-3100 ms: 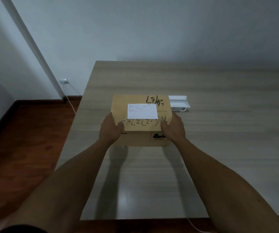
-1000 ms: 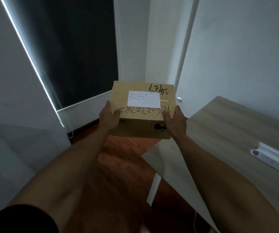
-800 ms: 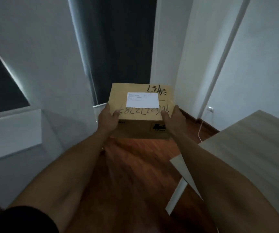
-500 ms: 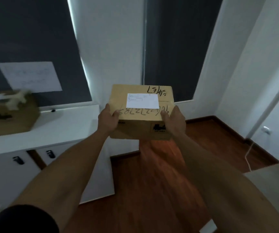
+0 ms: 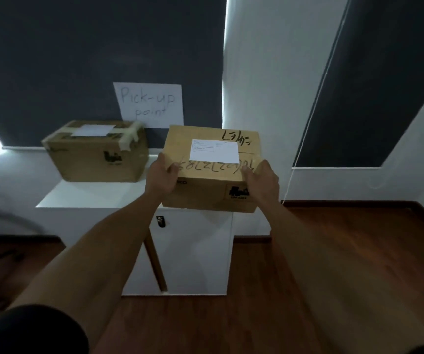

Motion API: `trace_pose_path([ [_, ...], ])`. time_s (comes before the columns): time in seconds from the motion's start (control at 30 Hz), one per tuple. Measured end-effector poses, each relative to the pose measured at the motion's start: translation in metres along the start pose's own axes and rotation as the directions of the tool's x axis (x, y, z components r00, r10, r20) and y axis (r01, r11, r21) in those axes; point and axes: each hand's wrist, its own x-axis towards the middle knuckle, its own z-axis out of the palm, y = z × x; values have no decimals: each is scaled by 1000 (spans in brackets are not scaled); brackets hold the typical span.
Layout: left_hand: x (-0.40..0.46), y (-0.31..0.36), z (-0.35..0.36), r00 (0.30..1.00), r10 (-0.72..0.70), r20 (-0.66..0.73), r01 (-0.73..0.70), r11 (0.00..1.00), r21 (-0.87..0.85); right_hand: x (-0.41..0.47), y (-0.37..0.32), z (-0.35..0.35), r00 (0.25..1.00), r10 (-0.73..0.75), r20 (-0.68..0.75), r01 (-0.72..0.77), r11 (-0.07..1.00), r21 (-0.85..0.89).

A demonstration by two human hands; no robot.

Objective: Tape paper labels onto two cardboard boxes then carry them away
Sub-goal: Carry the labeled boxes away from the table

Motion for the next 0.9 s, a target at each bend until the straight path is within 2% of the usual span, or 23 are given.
trace_pose_path([
  [0.2,28,-49,-24,996,-70,-47,67,996,-57,21,-28,70,996,-21,92,24,999,-34],
  [0.47,102,-94,-17,989,-144,-27,142,987,-76,80,-32,147,988,-3,152,22,992,-122],
  [0.67,151,-106,-4,982,-187,-15,185,980,-78,126,-30,188,989,12,148,15,984,-180],
  [0.9,197,-133,8,980,-197,0,197,980,10,153,-26,224,996,-23,91,43,972,-230],
])
